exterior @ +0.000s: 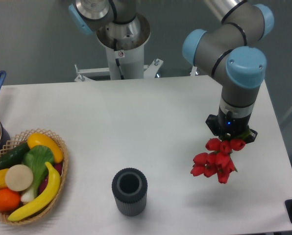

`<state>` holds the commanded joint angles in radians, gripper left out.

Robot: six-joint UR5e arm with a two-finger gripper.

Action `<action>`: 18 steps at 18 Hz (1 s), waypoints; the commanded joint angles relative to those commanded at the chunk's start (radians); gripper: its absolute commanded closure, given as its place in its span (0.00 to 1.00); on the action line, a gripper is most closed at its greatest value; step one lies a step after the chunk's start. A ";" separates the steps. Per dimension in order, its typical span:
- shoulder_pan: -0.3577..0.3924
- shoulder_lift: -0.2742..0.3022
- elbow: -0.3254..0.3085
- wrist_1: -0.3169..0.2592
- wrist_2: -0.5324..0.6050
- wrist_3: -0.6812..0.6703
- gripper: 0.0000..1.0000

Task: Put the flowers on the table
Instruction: 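Lower the gripper holding the red tulips toward the table surface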

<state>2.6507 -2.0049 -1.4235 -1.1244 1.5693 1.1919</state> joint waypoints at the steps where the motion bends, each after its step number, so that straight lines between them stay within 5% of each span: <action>1: -0.002 -0.003 -0.003 0.002 0.000 0.000 0.85; 18: -0.048 -0.075 -0.029 0.005 0.037 -0.049 0.76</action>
<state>2.6032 -2.0800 -1.4527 -1.1198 1.6061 1.1428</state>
